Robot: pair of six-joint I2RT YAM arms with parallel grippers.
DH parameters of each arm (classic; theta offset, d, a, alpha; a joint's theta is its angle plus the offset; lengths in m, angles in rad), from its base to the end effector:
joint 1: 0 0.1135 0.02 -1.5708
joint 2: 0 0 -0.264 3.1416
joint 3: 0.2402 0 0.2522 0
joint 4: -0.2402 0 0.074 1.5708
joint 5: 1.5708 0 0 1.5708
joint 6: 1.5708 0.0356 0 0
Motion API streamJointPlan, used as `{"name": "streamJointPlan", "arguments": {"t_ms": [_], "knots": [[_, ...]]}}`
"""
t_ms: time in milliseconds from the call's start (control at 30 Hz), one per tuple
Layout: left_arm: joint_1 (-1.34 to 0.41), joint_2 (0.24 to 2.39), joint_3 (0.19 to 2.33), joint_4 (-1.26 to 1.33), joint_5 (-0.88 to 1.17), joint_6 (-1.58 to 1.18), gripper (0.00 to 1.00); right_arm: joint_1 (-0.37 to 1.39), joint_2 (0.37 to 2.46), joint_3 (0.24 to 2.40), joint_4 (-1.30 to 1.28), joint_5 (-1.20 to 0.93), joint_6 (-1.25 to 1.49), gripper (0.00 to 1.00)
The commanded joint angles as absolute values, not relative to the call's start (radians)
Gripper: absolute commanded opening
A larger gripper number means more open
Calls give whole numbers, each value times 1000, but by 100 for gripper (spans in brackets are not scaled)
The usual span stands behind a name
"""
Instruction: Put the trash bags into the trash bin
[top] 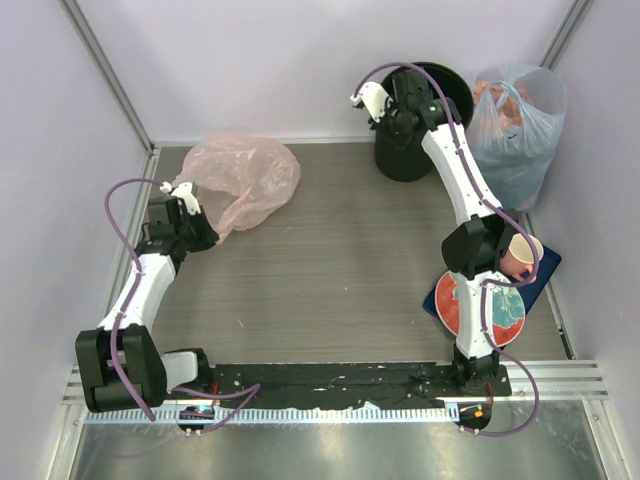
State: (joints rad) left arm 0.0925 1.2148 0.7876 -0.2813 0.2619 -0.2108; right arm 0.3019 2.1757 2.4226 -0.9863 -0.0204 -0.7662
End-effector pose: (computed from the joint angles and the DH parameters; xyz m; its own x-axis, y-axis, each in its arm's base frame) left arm 0.2578 0.0147 0.2435 -0.6559 -0.2638 -0.7073 -0.0314 0.9457 -0.3236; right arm 0.4523 0.1416 0.3749 -0.2475 -0.8032 -0.5419 -0.6707 0.5457 -0.5024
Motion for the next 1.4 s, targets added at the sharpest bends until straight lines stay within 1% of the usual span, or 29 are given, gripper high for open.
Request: {"name": "streamJointPlan", "arguments": {"t_ms": [0,33,167,233,333,433,500,633,867,1067,1233,1267,1333,1367], "knots": [[100,1192,847,-259,276,-196,0,308,2114,2445,-1071,-129,-762,3],[100,1190,850,-264,275,-196,0,307,2105,2450,-1087,-156,-759,1],[100,1180,877,-279,279,-202,0,322,2053,2470,-1126,-259,-716,1],[100,1170,894,-290,278,-206,0,357,2011,2464,-1155,-306,-693,1],[100,1160,911,-305,276,-207,0,405,1962,2410,-1180,-345,-648,1],[98,1155,922,-317,255,-206,0,495,1896,2329,-1203,-376,-611,1],[100,1154,930,-327,241,-199,0,576,1853,2254,-1210,-368,-580,1],[101,1135,934,-333,242,-198,0,679,1812,2172,-1224,-357,-549,1],[103,1108,959,-348,236,-186,0,791,1825,2161,-1273,-304,-526,1],[103,1088,979,-367,245,-169,0,894,1821,2166,-1319,-291,-569,1],[103,1077,1005,-385,253,-163,0,916,1824,2187,-1335,-305,-542,2],[101,1075,1009,-390,256,-158,0,916,1825,2189,-1338,-308,-537,15],[103,1072,1023,-402,262,-152,0,919,1835,2207,-1350,-319,-531,37],[103,1069,1028,-405,262,-146,0,919,1839,2218,-1353,-324,-523,51]]}}
